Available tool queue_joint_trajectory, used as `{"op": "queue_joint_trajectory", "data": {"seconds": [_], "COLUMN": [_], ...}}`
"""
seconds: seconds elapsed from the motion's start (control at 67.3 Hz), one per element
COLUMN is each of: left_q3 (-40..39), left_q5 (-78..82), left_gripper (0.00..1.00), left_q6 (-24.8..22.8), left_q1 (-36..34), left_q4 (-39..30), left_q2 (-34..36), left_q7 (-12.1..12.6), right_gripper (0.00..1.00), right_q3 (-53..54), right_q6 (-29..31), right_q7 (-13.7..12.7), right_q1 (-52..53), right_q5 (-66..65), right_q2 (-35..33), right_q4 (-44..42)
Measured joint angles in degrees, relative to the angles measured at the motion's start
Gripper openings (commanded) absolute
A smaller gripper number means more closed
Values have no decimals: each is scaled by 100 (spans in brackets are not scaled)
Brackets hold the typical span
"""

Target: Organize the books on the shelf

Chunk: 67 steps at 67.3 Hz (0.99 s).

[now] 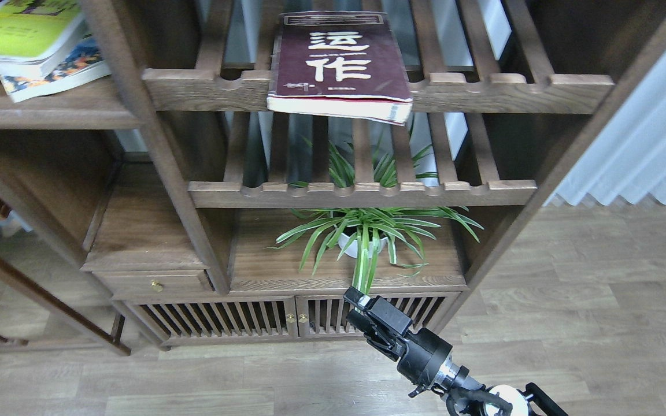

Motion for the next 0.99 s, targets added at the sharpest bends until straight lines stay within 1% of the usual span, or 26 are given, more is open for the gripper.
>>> {"op": "queue_joint_trajectory", "data": {"seconds": [0.163, 0.312, 0.445, 0.653, 0.832, 0.995], "left_q3": [6, 14, -52, -419, -457, -458], "left_q5": [2, 11, 18, 59, 151, 545], "left_gripper": [100, 100, 99, 99, 99, 99], "left_q6": [0, 0, 7, 26, 13, 7], "left_q1": [390, 572, 598, 548, 548, 459], "left_q4": [-9, -10, -11, -62, -279, -445], "left_q2": [4, 4, -84, -496, -551, -564], "left_q7": [0, 0, -1, -1, -1, -1], "right_gripper": [99, 99, 99, 99, 99, 99], "right_q3": [0, 0, 0, -58, -65, -69], "right_q6": [0, 0, 0, 0, 0, 0], "right_q7": [0, 0, 0, 0, 0, 0], "right_q1": [1, -15, -38, -44, -44, -52], "right_q5": [7, 10, 10, 10, 10, 10], "right_q2": [1, 0, 0, 1, 1, 1], "right_q4": [0, 0, 4, 11, 16, 18]}}
